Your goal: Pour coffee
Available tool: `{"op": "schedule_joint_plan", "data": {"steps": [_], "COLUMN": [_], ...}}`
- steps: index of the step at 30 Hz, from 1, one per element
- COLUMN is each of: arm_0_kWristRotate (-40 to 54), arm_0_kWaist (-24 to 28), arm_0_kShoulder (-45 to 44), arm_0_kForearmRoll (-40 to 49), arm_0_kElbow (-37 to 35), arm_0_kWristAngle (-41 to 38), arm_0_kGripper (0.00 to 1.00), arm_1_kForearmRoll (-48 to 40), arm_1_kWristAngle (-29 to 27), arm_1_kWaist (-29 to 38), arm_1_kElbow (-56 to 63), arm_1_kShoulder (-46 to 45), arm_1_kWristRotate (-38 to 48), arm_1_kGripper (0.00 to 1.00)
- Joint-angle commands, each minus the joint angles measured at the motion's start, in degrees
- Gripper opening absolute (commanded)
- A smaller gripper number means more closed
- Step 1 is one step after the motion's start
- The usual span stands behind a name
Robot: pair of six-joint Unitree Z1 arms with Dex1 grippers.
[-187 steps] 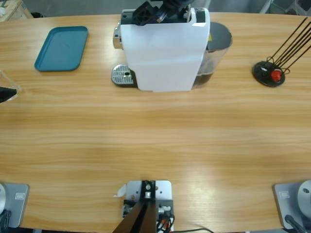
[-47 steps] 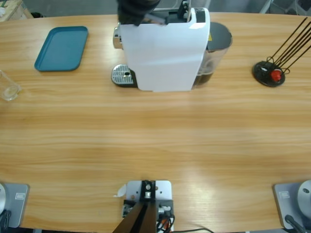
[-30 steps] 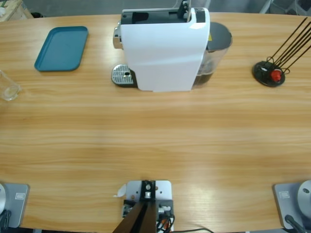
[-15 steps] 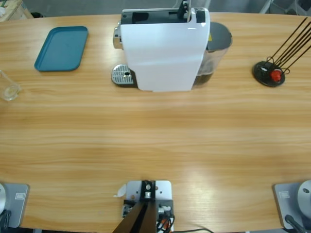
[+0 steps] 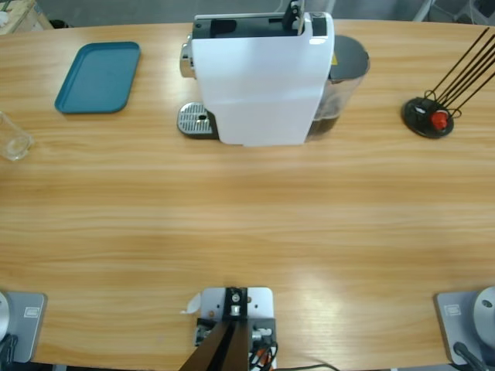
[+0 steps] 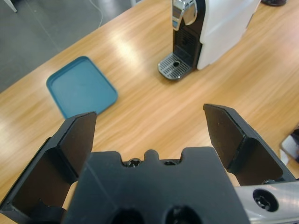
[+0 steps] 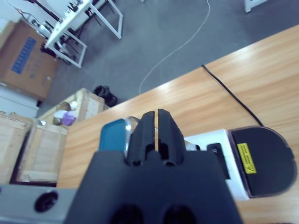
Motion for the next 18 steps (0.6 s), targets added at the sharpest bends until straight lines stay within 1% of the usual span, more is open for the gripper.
{"op": "schedule_joint_plan", "data": {"steps": [1, 5, 10, 18], "arm_0_kWristRotate": [0.5, 0.5, 0.5, 0.5], "arm_0_kWaist": [-1.4, -1.4, -1.4, -1.4], "arm_0_kShoulder": [-0.9, -1.2, -2.1, -2.8], "arm_0_kForearmRoll": [0.7, 0.7, 1.0, 1.0], "arm_0_kElbow": [3.2, 3.2, 3.5, 4.1], "arm_0_kWristAngle": [-1.0, -1.0, -1.0, -1.0], "arm_0_kGripper": [0.991, 0.991, 0.991, 0.991], "arm_1_kForearmRoll": [-1.8, -3.9, -4.9, -5.1], "arm_1_kWristAngle": [-0.8, 2.5, 5.9, 6.3], "arm_1_kWaist": [3.7, 4.0, 3.9, 4.1], "arm_1_kElbow": [1.4, 1.3, -0.2, -2.0], "arm_1_kShoulder": [2.8, 5.2, 10.9, 15.5], "arm_1_kWristRotate": [2.4, 2.4, 2.4, 2.3], "arm_1_kGripper": [0.000, 0.000, 0.000, 0.000]}}
